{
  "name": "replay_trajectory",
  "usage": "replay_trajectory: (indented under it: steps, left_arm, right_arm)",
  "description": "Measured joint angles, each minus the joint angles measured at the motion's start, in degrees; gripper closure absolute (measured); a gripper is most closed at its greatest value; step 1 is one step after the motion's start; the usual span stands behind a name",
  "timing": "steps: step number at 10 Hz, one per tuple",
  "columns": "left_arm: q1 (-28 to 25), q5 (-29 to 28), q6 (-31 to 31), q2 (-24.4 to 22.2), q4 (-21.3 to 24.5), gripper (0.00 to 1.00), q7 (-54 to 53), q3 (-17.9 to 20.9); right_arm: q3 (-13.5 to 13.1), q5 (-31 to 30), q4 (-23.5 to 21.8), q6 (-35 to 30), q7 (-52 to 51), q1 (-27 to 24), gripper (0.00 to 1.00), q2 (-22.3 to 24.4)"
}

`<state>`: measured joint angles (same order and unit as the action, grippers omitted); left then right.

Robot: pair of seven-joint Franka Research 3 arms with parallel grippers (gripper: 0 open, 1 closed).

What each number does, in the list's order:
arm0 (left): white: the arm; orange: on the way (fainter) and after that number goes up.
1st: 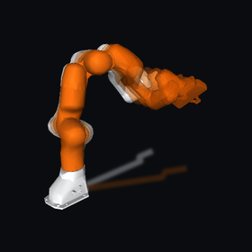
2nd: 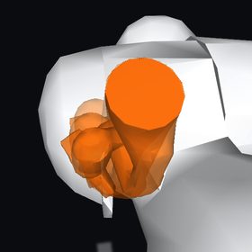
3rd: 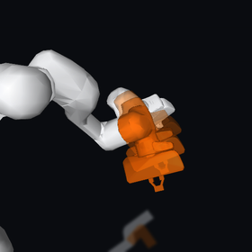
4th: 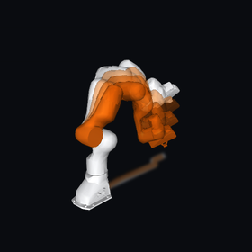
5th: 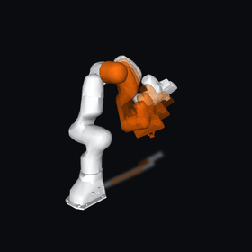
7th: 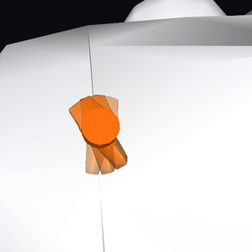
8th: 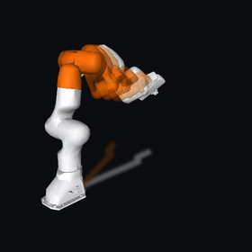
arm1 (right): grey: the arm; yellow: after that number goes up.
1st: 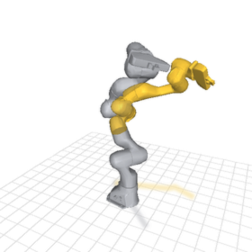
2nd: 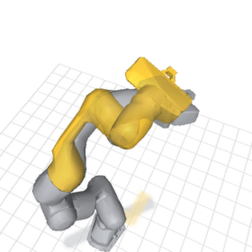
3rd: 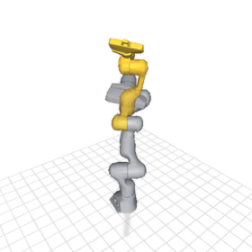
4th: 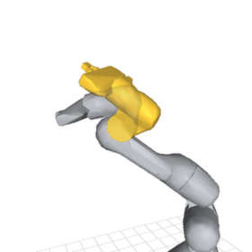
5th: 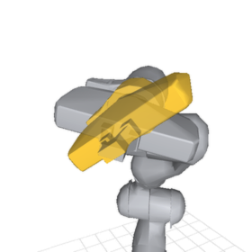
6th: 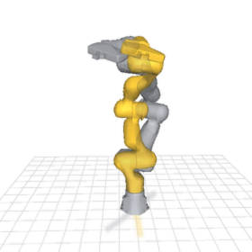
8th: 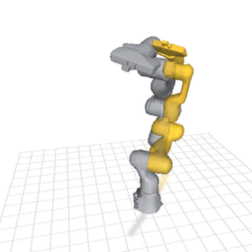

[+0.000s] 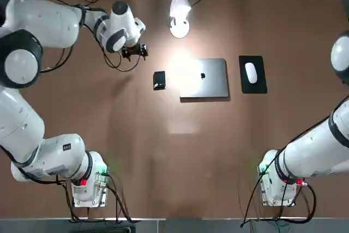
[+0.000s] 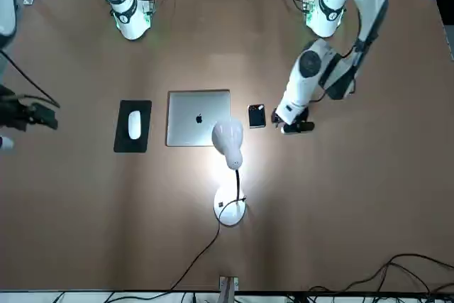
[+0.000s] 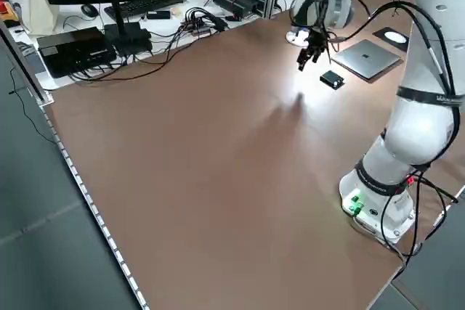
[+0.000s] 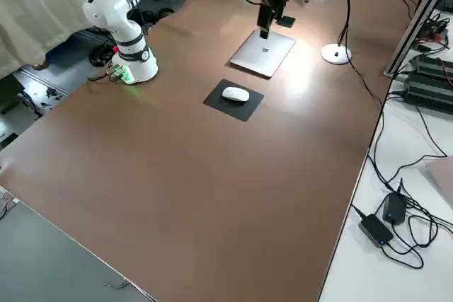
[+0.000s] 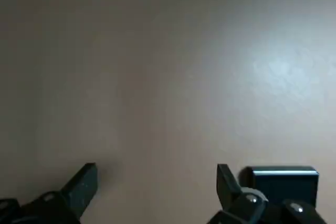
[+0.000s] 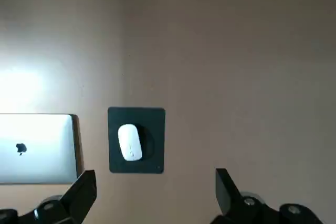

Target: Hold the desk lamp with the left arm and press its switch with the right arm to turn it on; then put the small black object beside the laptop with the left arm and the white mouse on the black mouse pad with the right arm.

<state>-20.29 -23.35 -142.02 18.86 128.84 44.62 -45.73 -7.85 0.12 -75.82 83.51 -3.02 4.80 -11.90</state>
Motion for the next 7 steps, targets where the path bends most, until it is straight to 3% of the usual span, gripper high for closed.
replay_trajectory:
  steps: [2,3,5,7]
  left_arm:
    - [-16.81,0.91,10.84,-0.13,-5.27,0.00,-7.89,-12.94]
    - [-20.89,3.27,18.42,-0.12,-11.07,0.00,-12.60,-16.26]
    - [-21.92,7.11,32.05,-0.08,-25.13,0.00,-19.94,-16.96]
    - [-22.37,7.60,41.34,0.33,-36.68,0.00,-22.81,-16.88]
  right_arm:
    - [0.70,-0.48,-4.79,-0.78,1.44,-0.45,0.00,5.97]
    - [0.71,-0.54,-7.06,-0.77,1.49,-0.59,0.00,8.33]
    - [0.79,-0.57,-8.26,-0.65,1.46,-0.70,0.00,9.94]
    - [1.03,-1.18,-7.02,0.71,-1.06,-0.72,0.00,10.03]
